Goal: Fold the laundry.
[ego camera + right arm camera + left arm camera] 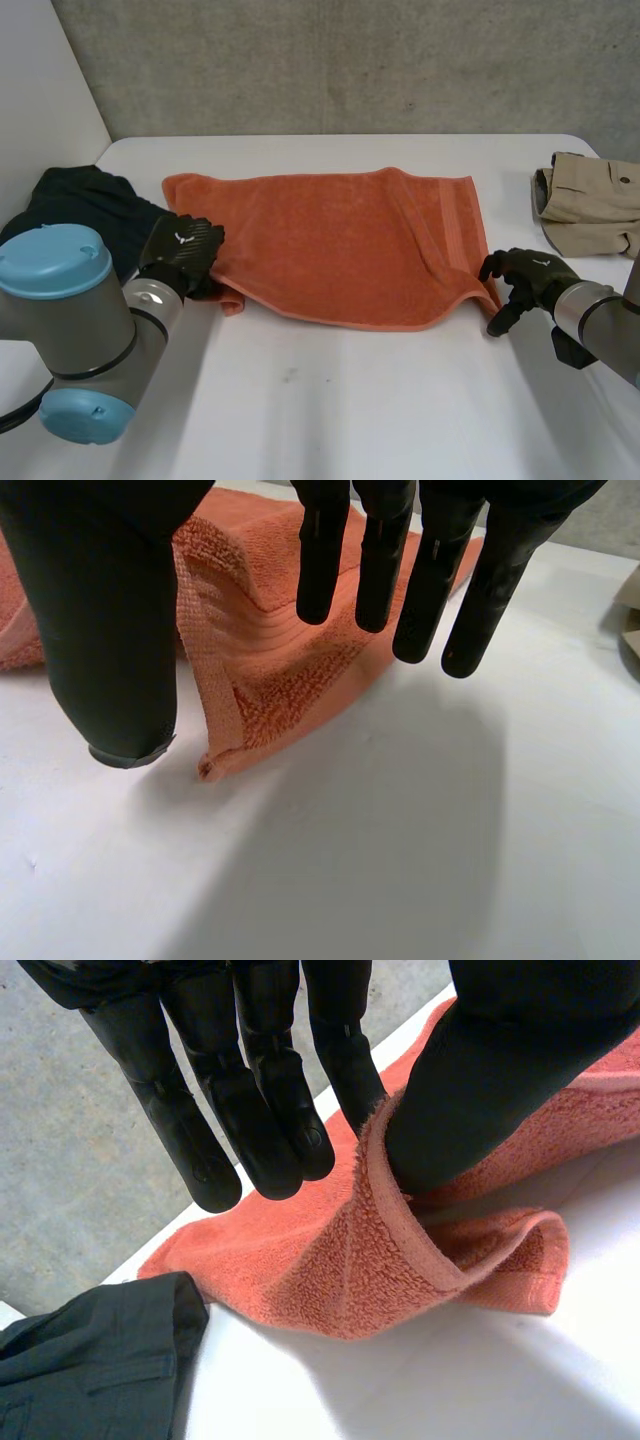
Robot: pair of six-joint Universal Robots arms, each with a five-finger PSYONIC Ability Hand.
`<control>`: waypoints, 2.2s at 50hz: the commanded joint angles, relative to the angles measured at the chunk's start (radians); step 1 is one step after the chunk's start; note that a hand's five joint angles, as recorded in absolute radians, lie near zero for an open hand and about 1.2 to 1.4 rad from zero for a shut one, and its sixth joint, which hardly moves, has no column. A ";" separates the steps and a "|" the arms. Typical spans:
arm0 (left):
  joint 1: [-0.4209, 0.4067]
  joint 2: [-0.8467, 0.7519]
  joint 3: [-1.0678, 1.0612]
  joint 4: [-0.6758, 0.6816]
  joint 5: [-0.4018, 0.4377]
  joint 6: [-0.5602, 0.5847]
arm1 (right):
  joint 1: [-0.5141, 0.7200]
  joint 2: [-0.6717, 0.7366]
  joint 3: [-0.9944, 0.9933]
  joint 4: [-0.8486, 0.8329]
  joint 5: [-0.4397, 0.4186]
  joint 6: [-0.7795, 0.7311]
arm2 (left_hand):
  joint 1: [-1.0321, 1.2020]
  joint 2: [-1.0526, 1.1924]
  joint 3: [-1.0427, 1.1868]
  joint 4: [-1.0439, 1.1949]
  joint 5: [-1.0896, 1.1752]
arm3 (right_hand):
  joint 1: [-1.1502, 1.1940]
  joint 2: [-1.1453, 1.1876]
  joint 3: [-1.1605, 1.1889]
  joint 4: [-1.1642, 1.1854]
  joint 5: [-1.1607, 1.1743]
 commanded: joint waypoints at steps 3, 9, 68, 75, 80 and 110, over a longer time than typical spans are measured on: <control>0.006 0.000 0.002 0.000 0.000 -0.016 | 0.011 0.071 -0.075 -0.043 -0.034 0.090 | 0.002 -0.044 -0.039 -0.046 0.010 | 0.572 0.504 0.505 0.508 0.507; 0.006 0.000 0.001 -0.011 0.003 -0.074 | 0.003 0.056 -0.092 -0.069 -0.034 0.082 | -0.534 -0.580 -0.576 -0.583 -0.527 | 0.945 0.876 0.878 0.880 0.880; 0.120 -0.129 0.080 -0.256 0.124 -0.462 | -0.061 -0.039 -0.118 -0.046 0.057 -0.341 | -0.568 -0.614 -0.609 -0.616 -0.560 | 0.945 0.876 0.878 0.880 0.880; 0.089 -0.184 0.160 -0.258 0.118 -0.462 | -0.063 -0.039 -0.106 -0.046 0.055 -0.341 | -0.441 -0.487 -0.483 -0.490 -0.434 | 0.945 0.876 0.878 0.880 0.880; 0.080 -0.227 0.211 -0.259 0.092 -0.462 | -0.063 -0.041 -0.098 -0.046 0.052 -0.341 | -0.300 -0.347 -0.342 -0.349 -0.293 | 0.945 0.876 0.878 0.880 0.880; 0.029 0.301 0.283 -0.526 0.064 0.199 | -0.037 -0.338 -0.500 0.609 -0.009 -0.712 | 0.243 0.196 0.201 0.194 0.250 | 0.945 0.876 0.878 0.880 0.880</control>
